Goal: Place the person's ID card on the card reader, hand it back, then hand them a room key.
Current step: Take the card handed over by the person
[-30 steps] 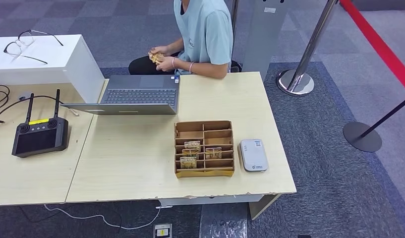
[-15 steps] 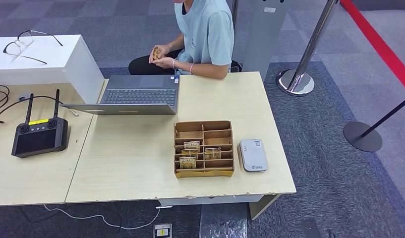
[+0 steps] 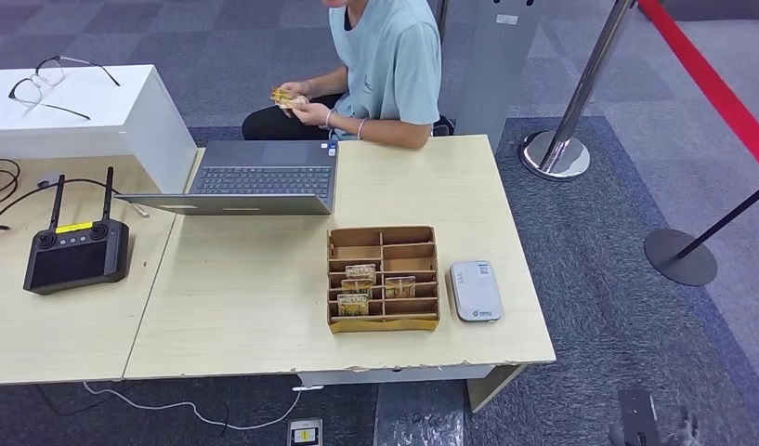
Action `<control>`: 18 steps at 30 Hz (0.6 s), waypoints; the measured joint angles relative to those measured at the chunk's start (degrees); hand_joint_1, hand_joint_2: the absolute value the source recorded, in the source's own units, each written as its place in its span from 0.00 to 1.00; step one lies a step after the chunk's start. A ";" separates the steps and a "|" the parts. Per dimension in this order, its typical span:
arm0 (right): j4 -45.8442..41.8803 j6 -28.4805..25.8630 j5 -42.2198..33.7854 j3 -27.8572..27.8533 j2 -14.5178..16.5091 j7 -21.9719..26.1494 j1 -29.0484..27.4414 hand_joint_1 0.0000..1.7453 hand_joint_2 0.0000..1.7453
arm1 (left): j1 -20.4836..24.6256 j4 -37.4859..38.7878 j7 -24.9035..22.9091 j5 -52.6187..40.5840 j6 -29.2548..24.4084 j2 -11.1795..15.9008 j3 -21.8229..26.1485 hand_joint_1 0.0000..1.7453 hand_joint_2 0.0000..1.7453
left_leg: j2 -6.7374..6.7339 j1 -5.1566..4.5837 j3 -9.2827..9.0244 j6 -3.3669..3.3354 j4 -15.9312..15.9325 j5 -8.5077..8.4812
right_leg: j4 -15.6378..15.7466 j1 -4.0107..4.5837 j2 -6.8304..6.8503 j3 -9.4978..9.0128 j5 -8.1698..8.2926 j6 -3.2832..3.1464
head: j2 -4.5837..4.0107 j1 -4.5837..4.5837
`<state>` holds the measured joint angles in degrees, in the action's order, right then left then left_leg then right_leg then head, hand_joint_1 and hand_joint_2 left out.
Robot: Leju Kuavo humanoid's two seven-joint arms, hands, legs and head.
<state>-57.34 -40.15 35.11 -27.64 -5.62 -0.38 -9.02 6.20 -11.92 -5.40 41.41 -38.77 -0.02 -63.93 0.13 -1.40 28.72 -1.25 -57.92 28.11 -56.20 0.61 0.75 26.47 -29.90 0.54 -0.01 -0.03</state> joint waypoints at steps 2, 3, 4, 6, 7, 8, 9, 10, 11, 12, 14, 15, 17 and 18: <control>-4.06 -0.01 2.65 -1.41 0.46 -1.59 -0.76 0.00 1.00 | 0.00 0.00 -0.10 -0.02 0.00 0.00 0.00 0.00 1.00 | 0.00 -0.01 0.00 0.00 0.00 0.00 | 0.00 -0.01 0.00 0.00 0.00 0.00 | 0.01 -0.01; -6.03 -0.01 3.62 -2.18 0.62 -2.26 -1.07 0.00 1.00 | 0.01 0.01 -0.20 -0.03 0.00 0.00 0.00 0.00 1.00 | -0.01 -0.01 0.00 0.00 -0.01 0.00 | 0.00 -0.01 0.00 0.01 0.00 0.00 | 0.01 -0.01; -7.90 -0.02 4.24 -2.93 0.72 -2.77 -1.34 0.00 1.00 | 0.01 0.01 -0.29 -0.03 0.00 0.00 0.00 0.00 1.00 | -0.01 -0.01 0.00 0.00 -0.01 0.00 | 0.00 -0.01 0.00 0.01 0.00 0.00 | 0.01 -0.01; -11.35 -0.02 4.82 -4.23 0.87 -3.43 -1.84 0.00 1.00 | 0.01 0.01 -0.41 -0.04 0.00 0.00 0.00 0.00 1.00 | -0.01 -0.01 0.00 0.00 -0.01 0.00 | 0.00 -0.01 0.00 0.01 0.00 0.00 | 0.01 0.00; -12.89 -0.02 4.94 -4.74 0.95 -3.55 -2.08 0.00 1.00 | 0.01 0.01 -0.41 -0.03 0.00 0.00 0.00 0.00 1.00 | -0.01 -0.01 0.00 0.00 -0.02 0.00 | 0.00 -0.01 0.00 0.02 0.00 0.00 | 0.01 0.00; -14.45 -0.02 5.05 -5.24 1.06 -3.62 -2.31 0.00 1.00 | 0.01 0.01 -0.40 -0.03 0.00 0.00 0.00 0.00 1.00 | -0.01 -0.01 0.00 0.00 -0.02 0.00 | 0.00 -0.02 -0.01 0.02 0.00 0.00 | 0.01 -0.01; -15.92 -0.02 5.13 -5.69 1.17 -3.62 -2.51 0.00 1.00 | 0.01 0.01 -0.39 -0.02 0.00 0.00 0.00 0.00 1.00 | -0.01 -0.01 0.00 0.00 -0.02 0.00 | 0.00 -0.02 -0.01 0.02 0.00 0.00 | 0.01 -0.01; -17.38 -0.02 5.20 -6.14 1.29 -3.62 -2.69 0.00 1.00 | 0.01 0.01 -0.39 -0.02 0.00 0.00 0.00 0.00 1.00 | -0.01 -0.01 0.00 0.00 -0.02 0.00 | 0.00 -0.02 -0.01 0.02 0.00 0.00 | 0.01 -0.01; -18.75 -0.02 5.24 -6.59 1.40 -3.62 -2.85 0.00 1.00 | 0.01 0.01 -0.39 -0.02 0.00 0.00 0.00 0.00 1.00 | -0.01 -0.01 -0.01 0.00 -0.02 0.00 | 0.00 -0.02 -0.01 0.02 0.00 0.00 | 0.01 -0.01; -19.98 -0.02 5.26 -6.98 1.51 -3.63 -2.98 0.00 1.00 | 0.02 0.01 -0.39 -0.02 0.00 0.00 0.00 0.00 1.00 | -0.01 -0.01 -0.01 0.00 -0.01 0.00 | 0.00 -0.01 -0.01 0.03 0.00 0.00 | 0.01 -0.01; -22.16 -0.02 5.27 -7.63 1.77 -3.65 -3.21 0.00 1.00 | 0.02 0.01 -0.39 -0.02 0.00 0.00 0.00 0.00 1.00 | -0.02 -0.01 -0.02 0.00 -0.01 0.00 | 0.00 -0.01 -0.01 0.03 0.00 0.00 | 0.00 0.00; -23.19 -0.02 5.19 -7.93 1.92 -3.66 -3.33 0.00 1.00 | 0.02 0.00 -0.38 -0.02 0.00 -0.01 0.00 0.00 1.00 | -0.02 -0.01 -0.02 0.00 -0.01 0.00 | 0.00 -0.01 -0.01 0.03 0.00 0.00 | 0.00 -0.01; -25.23 -0.01 4.05 -8.46 2.23 -3.43 -3.63 0.00 1.00 | 0.02 -0.01 -0.26 -0.01 0.00 -0.02 0.00 0.00 1.00 | -0.02 -0.01 -0.02 0.00 -0.01 0.00 | 0.00 -0.01 -0.01 0.02 0.00 0.00 | 0.00 -0.01; -26.27 0.00 3.21 -8.65 2.37 -3.25 -3.83 0.00 1.00 | 0.02 -0.01 -0.17 -0.01 0.00 -0.02 0.00 0.00 1.00 | -0.02 -0.01 -0.02 0.00 -0.01 0.00 | 0.00 -0.01 -0.01 0.02 0.00 0.00 | 0.01 -0.01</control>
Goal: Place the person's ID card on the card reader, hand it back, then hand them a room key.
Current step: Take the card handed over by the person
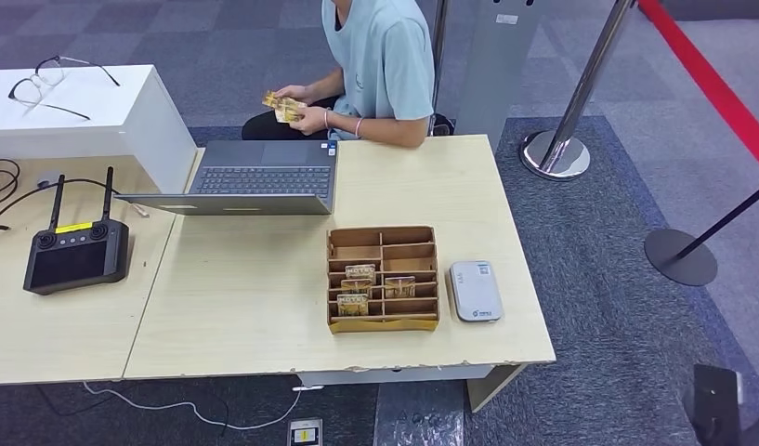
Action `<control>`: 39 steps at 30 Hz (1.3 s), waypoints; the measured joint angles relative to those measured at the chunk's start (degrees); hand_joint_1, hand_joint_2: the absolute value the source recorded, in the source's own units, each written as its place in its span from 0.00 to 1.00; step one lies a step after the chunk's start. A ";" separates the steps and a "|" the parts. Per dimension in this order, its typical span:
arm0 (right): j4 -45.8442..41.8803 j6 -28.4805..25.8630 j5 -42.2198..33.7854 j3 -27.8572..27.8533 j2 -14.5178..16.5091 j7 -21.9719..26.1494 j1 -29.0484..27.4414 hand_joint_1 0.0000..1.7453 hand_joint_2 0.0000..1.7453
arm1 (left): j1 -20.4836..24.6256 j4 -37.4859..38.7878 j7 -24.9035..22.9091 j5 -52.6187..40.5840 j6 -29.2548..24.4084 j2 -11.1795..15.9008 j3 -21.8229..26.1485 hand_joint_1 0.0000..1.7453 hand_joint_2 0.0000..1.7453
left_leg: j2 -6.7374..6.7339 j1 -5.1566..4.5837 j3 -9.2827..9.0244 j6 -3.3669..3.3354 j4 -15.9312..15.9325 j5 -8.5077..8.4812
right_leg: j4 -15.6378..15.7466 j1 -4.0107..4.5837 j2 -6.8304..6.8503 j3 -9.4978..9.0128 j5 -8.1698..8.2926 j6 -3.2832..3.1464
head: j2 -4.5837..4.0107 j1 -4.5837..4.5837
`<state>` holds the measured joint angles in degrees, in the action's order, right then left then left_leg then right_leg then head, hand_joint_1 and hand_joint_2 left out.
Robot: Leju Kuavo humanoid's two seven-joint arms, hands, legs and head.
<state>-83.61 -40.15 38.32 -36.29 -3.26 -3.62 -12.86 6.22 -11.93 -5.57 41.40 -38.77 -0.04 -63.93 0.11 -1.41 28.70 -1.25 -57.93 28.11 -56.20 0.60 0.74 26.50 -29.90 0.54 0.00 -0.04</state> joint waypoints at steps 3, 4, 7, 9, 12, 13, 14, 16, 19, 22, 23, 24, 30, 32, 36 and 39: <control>-3.59 0.00 -1.46 -0.27 0.23 0.03 -0.87 0.00 1.00 | 0.02 0.01 0.15 -0.09 0.00 -0.02 0.00 0.00 1.00 | 0.00 0.00 0.01 0.00 0.00 0.00 | 0.00 0.00 -0.01 0.00 0.00 0.00 | 0.00 0.01; -5.06 0.00 -1.46 -0.31 0.27 -0.11 -1.20 0.00 1.00 | 0.02 0.01 0.15 -0.14 0.00 -0.03 0.00 0.00 1.00 | -0.01 0.00 0.01 0.00 0.00 0.00 | 0.00 0.00 -0.01 0.00 0.00 0.00 | 0.00 0.02; -9.98 0.00 -0.86 -0.28 0.28 -0.76 -2.04 0.00 1.00 | 0.03 0.02 0.30 -0.32 0.00 -0.06 -0.01 0.00 1.00 | -0.01 -0.01 0.02 0.00 0.00 0.00 | 0.00 0.00 -0.01 0.00 0.00 0.00 | 0.00 0.01; -13.76 0.02 -1.75 -0.06 -0.01 -2.37 -2.54 0.00 1.00 | 0.04 0.02 0.50 -0.47 0.00 -0.07 -0.01 0.00 1.00 | 0.00 -0.01 0.03 0.00 0.00 0.00 | 0.00 0.00 -0.01 -0.02 0.00 0.00 | 0.00 0.01; -20.25 0.07 -4.19 1.62 -1.64 -6.54 -3.44 0.00 1.00 | 0.05 0.03 0.85 -0.63 0.00 -0.05 0.00 0.00 1.00 | 0.00 -0.02 0.05 0.00 0.01 0.00 | 0.00 0.00 -0.02 -0.04 0.01 0.00 | 0.00 0.01; -22.40 0.09 -4.14 2.45 -2.34 -7.87 -3.64 0.00 1.00 | 0.07 0.03 0.96 -0.68 0.00 -0.05 0.00 0.00 1.00 | -0.01 -0.02 0.04 0.00 0.01 0.00 | 0.00 0.00 -0.03 -0.04 0.01 -0.01 | 0.00 0.01; -24.53 0.10 -3.78 3.33 -3.05 -9.02 -3.75 0.00 1.00 | 0.10 0.04 1.04 -0.72 -0.01 -0.05 0.00 0.00 1.00 | -0.01 -0.02 0.03 0.00 0.01 0.00 | 0.00 0.00 -0.04 -0.04 0.01 -0.01 | -0.01 0.00; -28.09 0.13 -3.06 4.76 -4.18 -10.60 -3.88 0.00 1.00 | 0.13 0.04 1.16 -0.77 -0.01 -0.05 0.00 0.00 1.00 | 0.00 -0.02 0.02 -0.01 0.00 -0.01 | 0.00 0.00 -0.03 -0.04 0.01 -0.01 | -0.01 0.01; -32.05 0.14 -2.79 6.33 -5.41 -11.40 -4.13 0.00 1.00 | 0.09 0.04 1.20 -0.79 -0.02 -0.05 0.00 0.00 1.00 | -0.01 -0.02 0.02 -0.01 0.00 -0.01 | 0.00 0.00 -0.02 -0.04 0.02 -0.01 | 0.00 0.01; -34.78 0.15 -2.79 7.44 -6.16 -11.62 -4.37 0.00 1.00 | 0.11 0.04 1.20 -0.83 -0.02 -0.07 0.00 0.00 1.00 | -0.01 -0.02 0.02 -0.01 0.00 -0.01 | 0.00 0.00 -0.03 -0.03 0.01 -0.01 | -0.01 0.01; -35.48 0.15 -2.79 7.72 -6.36 -11.65 -4.43 0.00 1.00 | 0.10 0.04 1.20 -0.84 -0.01 -0.07 0.00 0.00 1.00 | -0.01 -0.02 0.02 -0.01 0.00 -0.01 | 0.00 0.00 -0.03 -0.03 0.01 -0.01 | -0.01 0.01; -36.11 0.15 -2.80 7.98 -6.53 -11.67 -4.49 0.00 1.00 | 0.10 0.04 1.20 -0.84 -0.01 -0.07 0.00 0.00 1.00 | -0.01 -0.02 0.02 -0.01 0.00 0.00 | 0.00 0.00 -0.03 -0.02 0.01 -0.01 | 0.00 0.01; -38.98 0.19 -2.80 9.30 -7.23 -11.79 -4.85 0.00 1.00 | 0.11 0.04 1.20 -0.84 -0.02 -0.09 0.00 0.00 1.00 | -0.01 -0.01 0.03 0.00 0.01 0.00 | 0.00 0.00 -0.03 -0.01 0.01 -0.01 | 0.00 0.00; -39.55 0.20 -2.80 9.64 -7.39 -11.81 -4.91 0.00 1.00 | 0.11 0.04 1.20 -0.84 -0.02 -0.09 0.00 0.00 1.00 | -0.02 -0.01 0.02 0.00 0.01 0.00 | 0.00 0.00 -0.03 -0.01 0.01 -0.01 | 0.00 0.01; -40.33 0.20 -2.82 10.19 -7.68 -11.81 -4.97 0.00 1.00 | 0.11 0.04 1.22 -0.84 -0.02 -0.09 0.00 0.00 1.00 | -0.02 -0.01 0.02 0.00 0.01 0.00 | 0.00 0.00 -0.03 -0.01 0.01 -0.01 | 0.00 0.01; -40.59 0.20 -3.80 10.46 -7.80 -11.41 -4.99 0.00 1.00 | 0.11 0.04 1.22 -0.84 -0.02 -0.10 0.00 0.00 1.00 | -0.02 -0.01 0.03 0.00 0.01 0.00 | 0.00 0.00 -0.03 -0.02 0.01 -0.01 | 0.00 0.00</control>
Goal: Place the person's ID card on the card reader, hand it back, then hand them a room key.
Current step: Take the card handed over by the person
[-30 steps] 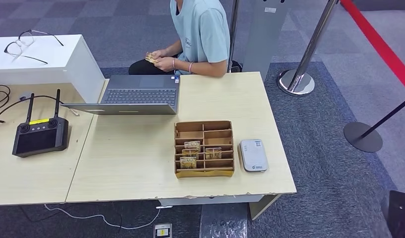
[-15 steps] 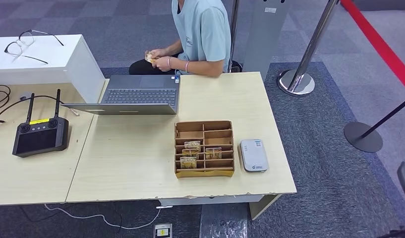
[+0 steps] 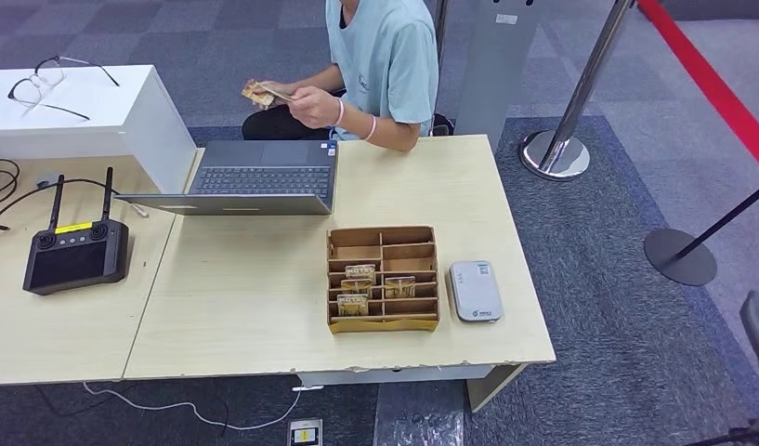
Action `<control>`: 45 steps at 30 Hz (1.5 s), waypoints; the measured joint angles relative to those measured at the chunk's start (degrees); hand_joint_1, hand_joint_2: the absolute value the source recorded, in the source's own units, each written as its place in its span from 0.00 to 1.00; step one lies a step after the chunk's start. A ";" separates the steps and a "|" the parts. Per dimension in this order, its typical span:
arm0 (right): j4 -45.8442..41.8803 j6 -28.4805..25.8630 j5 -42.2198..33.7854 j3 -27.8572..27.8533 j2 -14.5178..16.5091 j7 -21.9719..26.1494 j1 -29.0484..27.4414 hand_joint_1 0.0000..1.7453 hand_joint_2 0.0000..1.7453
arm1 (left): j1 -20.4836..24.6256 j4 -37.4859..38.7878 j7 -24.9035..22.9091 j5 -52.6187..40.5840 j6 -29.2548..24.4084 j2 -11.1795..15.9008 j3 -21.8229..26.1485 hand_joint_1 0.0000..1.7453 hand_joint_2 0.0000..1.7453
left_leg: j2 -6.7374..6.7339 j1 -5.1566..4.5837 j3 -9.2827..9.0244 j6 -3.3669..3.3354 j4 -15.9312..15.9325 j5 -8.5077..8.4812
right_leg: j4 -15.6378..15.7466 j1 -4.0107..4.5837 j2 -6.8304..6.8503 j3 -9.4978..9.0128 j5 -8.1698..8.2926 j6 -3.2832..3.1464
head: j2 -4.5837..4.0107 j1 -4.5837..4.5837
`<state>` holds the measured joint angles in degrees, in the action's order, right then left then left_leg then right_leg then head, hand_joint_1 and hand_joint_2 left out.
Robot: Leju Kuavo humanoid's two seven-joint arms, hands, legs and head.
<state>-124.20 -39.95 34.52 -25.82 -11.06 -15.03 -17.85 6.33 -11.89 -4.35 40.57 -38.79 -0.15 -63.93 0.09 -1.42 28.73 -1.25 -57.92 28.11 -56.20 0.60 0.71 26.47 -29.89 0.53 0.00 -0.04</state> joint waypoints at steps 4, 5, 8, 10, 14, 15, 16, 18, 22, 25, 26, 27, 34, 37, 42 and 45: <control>-0.07 0.00 -0.96 0.08 -0.09 0.41 -0.01 0.00 1.00 | 0.00 0.00 -0.01 -0.01 0.00 -0.01 0.00 0.00 1.00 | 0.00 0.00 0.01 0.00 0.00 0.00 | 0.00 0.00 0.00 0.00 0.00 0.00 | 0.00 0.01; -0.17 0.00 -1.50 0.15 -0.17 0.54 -0.01 0.00 1.00 | 0.00 0.00 -0.01 -0.02 0.00 -0.01 0.00 0.00 1.00 | 0.00 -0.01 0.02 0.00 0.00 0.00 | 0.00 0.00 0.00 -0.01 0.00 0.00 | 0.00 0.02; -2.65 0.03 -4.69 2.64 -2.17 -0.85 1.16 0.00 1.00 | 0.03 0.00 0.00 -0.24 0.01 -0.07 0.00 0.00 1.00 | 0.00 -0.01 0.02 0.00 0.00 0.00 | 0.00 0.00 0.00 -0.01 0.00 0.00 | 0.00 0.01; -4.86 0.08 -4.15 5.77 -4.45 -3.15 2.97 0.00 1.00 | 0.04 0.00 0.00 -0.54 0.03 -0.19 0.00 0.00 1.00 | 0.00 -0.01 0.03 0.00 0.00 0.00 | 0.00 0.00 0.00 -0.02 0.01 0.00 | 0.00 0.01; -6.83 1.19 -0.45 12.91 -8.43 -6.85 7.24 0.00 1.00 | 0.14 0.00 0.07 -1.24 0.14 -0.30 -0.02 0.00 1.00 | 0.00 0.00 0.01 0.00 0.00 -0.01 | -0.01 0.01 -0.01 -0.05 0.02 0.01 | -0.01 0.01; -6.99 2.30 -0.41 14.72 -9.18 -7.36 8.30 0.00 1.00 | 0.16 0.00 0.10 -1.39 0.20 -0.32 -0.03 0.00 1.00 | 0.01 0.00 0.02 0.00 0.01 -0.01 | -0.02 0.01 0.00 -0.06 0.02 0.01 | 0.00 0.01; -7.02 3.88 -0.40 16.74 -9.89 -7.79 9.51 0.00 1.00 | 0.17 0.00 0.14 -1.55 0.25 -0.33 -0.04 0.00 1.00 | 0.02 0.00 0.05 0.01 0.02 -0.02 | -0.02 0.02 0.00 -0.07 0.02 0.01 | 0.00 0.01; -6.25 6.63 1.39 21.84 -10.97 -8.97 13.19 0.00 1.00 | 0.21 0.00 0.22 -1.90 0.30 -0.40 -0.09 0.00 1.00 | 0.00 0.00 0.08 0.02 0.03 -0.04 | -0.04 0.02 -0.04 -0.03 0.04 0.00 | 0.00 -0.01; -2.80 8.61 8.38 33.80 -12.39 -11.57 19.97 0.00 1.00 | 0.62 -0.07 0.38 -2.44 0.36 -0.82 -0.31 0.00 1.00 | 0.17 0.04 0.08 0.02 0.01 -0.10 | -0.04 0.03 0.14 0.01 0.03 0.00 | 0.00 0.01; -0.47 9.61 10.51 39.49 -13.31 -12.58 22.07 0.00 1.00 | 0.48 -0.08 0.31 -2.73 0.42 -0.95 -0.65 0.00 1.00 | 0.24 0.04 0.18 0.01 0.00 -0.13 | -0.05 0.03 0.26 0.07 0.03 0.01 | 0.00 0.00; 0.27 10.08 11.08 40.84 -13.55 -12.82 22.64 0.00 1.00 | 0.47 -0.08 0.26 -2.91 0.46 -0.96 -0.78 0.00 1.00 | 0.22 0.04 0.19 0.01 0.00 -0.12 | -0.05 0.03 0.26 0.08 0.03 0.01 | 0.00 0.00; 1.13 10.64 11.68 42.17 -13.74 -12.98 23.22 0.00 1.00 | 0.50 -0.08 0.17 -3.14 0.54 -0.97 -0.93 0.00 1.00 | 0.22 0.04 0.21 0.01 0.00 -0.12 | -0.05 0.03 0.26 0.09 0.02 0.00 | 0.00 0.01; 7.92 13.77 14.43 49.84 -13.70 -12.85 27.00 0.00 1.00 | 0.55 -0.08 -0.06 -4.45 0.85 -0.99 -1.68 0.00 1.00 | 0.20 0.04 0.25 0.01 0.01 -0.12 | -0.05 0.04 0.25 0.14 0.02 0.00 | 0.00 0.01; 10.87 15.55 15.54 52.63 -13.44 -12.39 28.57 0.00 1.00 | 0.57 -0.09 0.00 -4.85 0.89 -0.99 -2.16 0.00 1.00 | 0.19 0.04 0.24 0.01 0.01 -0.12 | -0.05 0.04 0.24 0.13 0.03 0.00 | 0.00 0.00; 15.57 16.60 16.28 56.54 -12.39 -11.81 30.67 0.00 1.00 | 0.58 -0.08 -0.04 -5.32 0.90 -0.99 -2.82 0.00 1.00 | 0.20 0.04 0.25 0.01 0.01 -0.13 | -0.05 0.04 0.24 0.13 0.03 0.00 | 0.00 0.01; 18.04 16.05 16.18 58.16 -11.70 -11.41 31.37 0.01 1.00 | 0.62 -0.08 -0.33 -5.37 0.92 -1.01 -2.98 0.00 1.00 | 0.20 0.04 0.26 0.01 0.01 -0.12 | -0.05 0.04 0.24 0.14 0.03 0.00 | 0.00 0.01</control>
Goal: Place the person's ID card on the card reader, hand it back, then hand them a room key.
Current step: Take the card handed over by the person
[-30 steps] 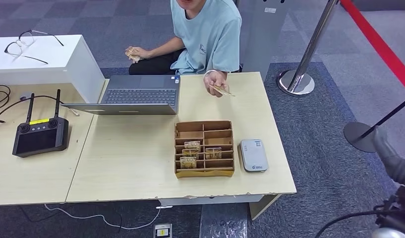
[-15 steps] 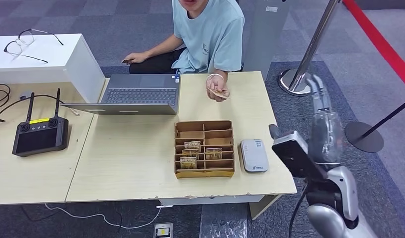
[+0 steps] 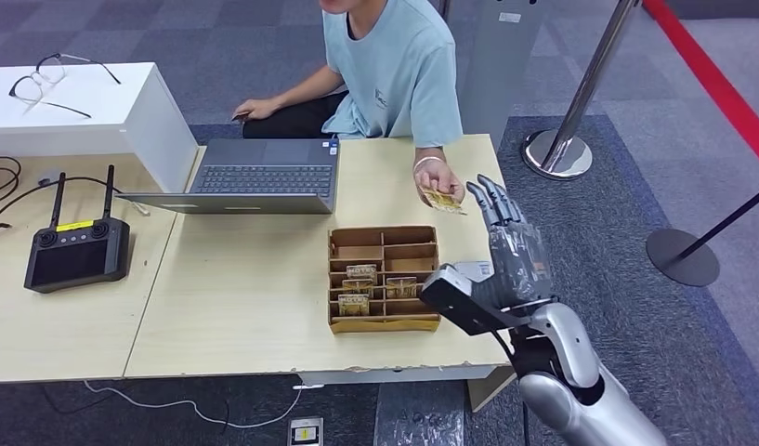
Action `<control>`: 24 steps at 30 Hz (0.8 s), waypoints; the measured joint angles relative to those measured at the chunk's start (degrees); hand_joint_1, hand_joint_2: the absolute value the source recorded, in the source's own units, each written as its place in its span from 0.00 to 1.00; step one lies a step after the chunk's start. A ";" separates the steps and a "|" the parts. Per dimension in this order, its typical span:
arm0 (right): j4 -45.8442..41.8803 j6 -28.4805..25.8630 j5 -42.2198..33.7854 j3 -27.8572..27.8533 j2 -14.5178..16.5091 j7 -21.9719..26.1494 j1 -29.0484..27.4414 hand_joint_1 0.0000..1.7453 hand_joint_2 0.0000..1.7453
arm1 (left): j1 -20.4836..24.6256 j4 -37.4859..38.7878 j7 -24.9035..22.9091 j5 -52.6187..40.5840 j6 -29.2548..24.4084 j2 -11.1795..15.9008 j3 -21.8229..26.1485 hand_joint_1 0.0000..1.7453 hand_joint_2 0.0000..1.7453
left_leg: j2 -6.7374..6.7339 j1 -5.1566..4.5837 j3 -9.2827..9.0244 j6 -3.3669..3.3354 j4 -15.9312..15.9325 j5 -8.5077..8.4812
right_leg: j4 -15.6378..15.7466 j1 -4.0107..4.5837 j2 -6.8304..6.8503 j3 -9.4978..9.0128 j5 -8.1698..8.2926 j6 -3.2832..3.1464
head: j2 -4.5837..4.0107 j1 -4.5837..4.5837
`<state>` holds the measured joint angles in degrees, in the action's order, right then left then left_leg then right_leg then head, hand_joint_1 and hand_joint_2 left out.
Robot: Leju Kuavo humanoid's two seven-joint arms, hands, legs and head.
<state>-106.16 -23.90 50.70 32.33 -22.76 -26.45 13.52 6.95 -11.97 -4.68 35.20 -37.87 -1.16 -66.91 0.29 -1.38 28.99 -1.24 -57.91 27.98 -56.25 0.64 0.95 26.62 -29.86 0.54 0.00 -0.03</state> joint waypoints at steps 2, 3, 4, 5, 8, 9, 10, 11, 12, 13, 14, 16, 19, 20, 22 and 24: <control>1.46 -0.90 -0.20 0.80 0.43 0.29 0.26 0.03 1.00 | -0.01 0.01 -0.22 -0.01 0.02 0.00 -0.04 0.00 1.00 | 0.00 0.00 0.01 0.00 0.00 0.00 | 0.00 0.00 0.00 0.02 0.00 0.00 | 0.00 -0.01; 2.13 -1.48 -0.30 1.14 0.65 0.46 0.35 0.03 1.00 | -0.01 0.01 -0.31 -0.01 0.03 0.00 -0.07 0.00 1.00 | 0.00 0.00 0.02 0.00 0.00 0.00 | 0.00 0.00 0.00 0.02 0.00 0.00 | 0.00 0.00; 2.77 -1.99 -0.38 1.44 0.88 0.60 0.44 0.03 1.00 | -0.01 0.01 -0.39 -0.01 0.03 0.00 -0.09 0.00 1.00 | -0.01 0.00 0.02 0.00 0.00 0.00 | 0.00 0.00 0.00 0.03 0.00 0.00 | 0.00 0.00; 3.45 -2.38 -0.43 1.73 1.12 0.74 0.52 0.03 1.00 | -0.01 0.01 -0.46 -0.01 0.03 0.00 -0.13 0.00 1.00 | -0.01 0.00 0.03 0.00 0.00 0.00 | 0.00 0.00 0.00 0.03 0.00 0.00 | 0.00 -0.01; 5.32 -2.85 -0.66 2.47 1.73 1.08 0.67 0.03 1.00 | -0.02 0.01 -0.54 0.01 0.04 0.00 -0.29 0.00 1.00 | 0.00 0.00 0.02 0.00 0.00 0.00 | 0.00 0.00 0.00 0.03 0.00 0.00 | -0.01 -0.01; 5.76 -2.91 -0.73 2.67 1.87 1.17 0.70 0.03 1.00 | -0.03 0.01 -0.55 0.02 0.04 0.00 -0.34 0.00 1.00 | 0.00 0.00 0.02 0.00 0.00 0.00 | 0.00 0.00 0.00 0.03 0.00 0.00 | -0.01 -0.01; 6.14 -2.96 -0.75 2.83 2.01 1.23 0.74 0.03 1.00 | -0.04 0.01 -0.55 0.02 0.04 0.00 -0.39 0.00 1.00 | -0.01 0.00 0.02 0.00 0.00 0.00 | 0.00 0.00 0.00 0.03 0.00 0.00 | -0.01 -0.01; 6.50 -3.01 -0.75 2.96 2.14 1.26 0.77 0.03 1.00 | -0.04 0.01 -0.55 0.02 0.03 0.00 -0.44 0.00 1.00 | -0.01 0.00 0.02 0.00 0.00 0.00 | 0.00 0.00 0.00 0.03 0.00 0.00 | 0.00 -0.01; 6.83 -3.06 -0.75 3.09 2.24 1.27 0.80 0.03 1.00 | -0.04 0.01 -0.56 0.02 0.03 0.00 -0.49 0.00 1.00 | -0.01 0.00 0.02 0.00 0.00 0.00 | 0.00 0.00 0.00 0.03 0.00 0.00 | -0.01 -0.01; 7.14 -3.09 -0.75 3.21 2.33 1.27 0.83 0.03 1.00 | -0.04 0.01 -0.56 0.02 0.04 0.00 -0.54 0.00 1.00 | -0.01 0.00 0.01 0.00 0.00 0.00 | 0.00 0.00 0.00 0.03 0.00 0.00 | -0.01 0.00; 7.41 -3.12 -0.75 3.34 2.40 1.28 0.85 0.03 1.00 | -0.04 0.01 -0.57 0.02 0.04 0.00 -0.60 0.00 1.00 | -0.01 0.00 0.01 0.00 0.00 0.00 | 0.00 0.00 0.00 0.03 0.00 0.00 | -0.01 0.01; 7.85 -3.17 -0.74 3.57 2.54 1.29 0.88 0.03 1.00 | -0.04 0.01 -0.57 0.02 0.05 0.00 -0.72 0.00 1.00 | -0.01 0.00 0.02 0.00 0.00 0.00 | 0.00 0.00 0.00 0.03 0.00 0.00 | 0.00 0.01; 8.37 -3.28 -0.75 3.91 2.74 1.29 0.98 0.08 1.00 | -0.04 0.01 -0.59 0.02 0.05 0.00 -0.87 0.00 1.00 | -0.01 0.00 0.02 0.00 -0.01 0.00 | 0.00 0.00 0.00 0.03 0.00 0.00 | 0.00 0.00; 8.55 -3.33 -0.76 4.04 2.81 1.32 1.06 0.13 1.00 | -0.05 0.01 -0.58 0.02 0.05 0.00 -0.90 0.00 1.00 | -0.01 0.00 0.02 0.00 -0.01 0.00 | 0.00 0.00 0.00 0.04 0.00 0.00 | 0.00 0.00; 8.97 -3.43 -0.79 4.31 2.93 1.41 1.26 0.26 1.00 | -0.05 0.01 -0.58 0.03 0.04 0.00 -0.94 0.00 1.00 | -0.01 0.00 0.02 0.00 -0.01 0.00 | 0.00 0.00 0.00 0.04 0.00 0.00 | 0.00 -0.01; 9.40 -3.51 -0.83 4.55 3.09 1.49 1.42 0.31 1.00 | -0.05 0.01 -0.58 0.04 0.04 0.00 -0.96 0.00 1.00 | -0.01 0.00 0.02 0.00 -0.01 0.00 | 0.00 0.00 0.00 0.04 0.00 0.00 | 0.00 0.00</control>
<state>-96.77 -27.41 49.87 36.88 -19.67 -24.95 14.93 6.90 -11.96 -5.26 35.23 -37.83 -1.16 -67.87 0.28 -1.38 29.01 -1.24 -57.91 27.98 -56.25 0.64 0.95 26.66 -29.86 0.54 0.00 -0.03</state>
